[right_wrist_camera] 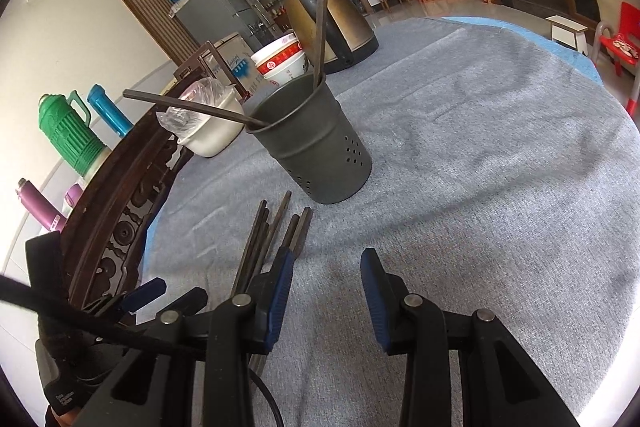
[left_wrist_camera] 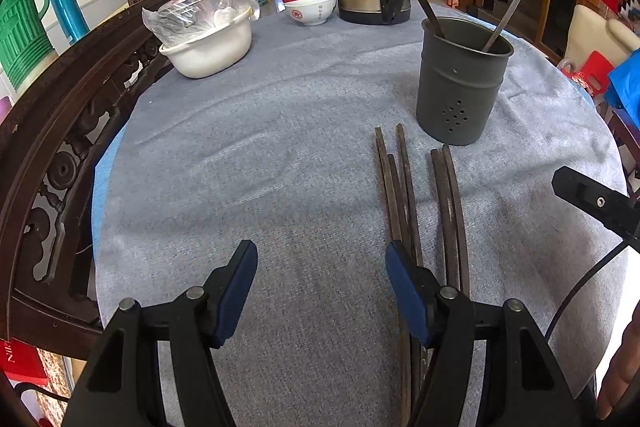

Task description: Organize utensils

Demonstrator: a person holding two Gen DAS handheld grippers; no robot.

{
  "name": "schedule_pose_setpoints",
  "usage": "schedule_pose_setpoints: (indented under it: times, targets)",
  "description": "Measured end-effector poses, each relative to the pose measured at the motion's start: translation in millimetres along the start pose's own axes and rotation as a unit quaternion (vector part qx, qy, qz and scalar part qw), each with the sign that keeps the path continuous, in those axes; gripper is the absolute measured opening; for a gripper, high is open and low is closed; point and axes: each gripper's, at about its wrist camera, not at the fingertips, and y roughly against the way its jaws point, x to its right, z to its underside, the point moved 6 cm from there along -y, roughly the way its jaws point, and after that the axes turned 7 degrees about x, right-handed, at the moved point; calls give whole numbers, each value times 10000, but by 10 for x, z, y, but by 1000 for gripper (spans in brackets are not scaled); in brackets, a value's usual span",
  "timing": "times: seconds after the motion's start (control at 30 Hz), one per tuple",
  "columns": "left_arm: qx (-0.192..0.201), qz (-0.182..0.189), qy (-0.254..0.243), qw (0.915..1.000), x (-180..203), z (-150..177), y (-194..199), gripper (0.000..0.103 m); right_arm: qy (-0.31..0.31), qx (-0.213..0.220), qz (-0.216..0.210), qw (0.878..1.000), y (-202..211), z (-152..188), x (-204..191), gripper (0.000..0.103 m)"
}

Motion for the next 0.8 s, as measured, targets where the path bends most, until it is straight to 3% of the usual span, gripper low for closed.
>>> schedule_pose_setpoints:
  times: [0.8]
  targets:
    - [-61, 250, 107, 9996, -41, -29, -164, 67, 241, -355, 33, 9991, -293, -40, -213, 39]
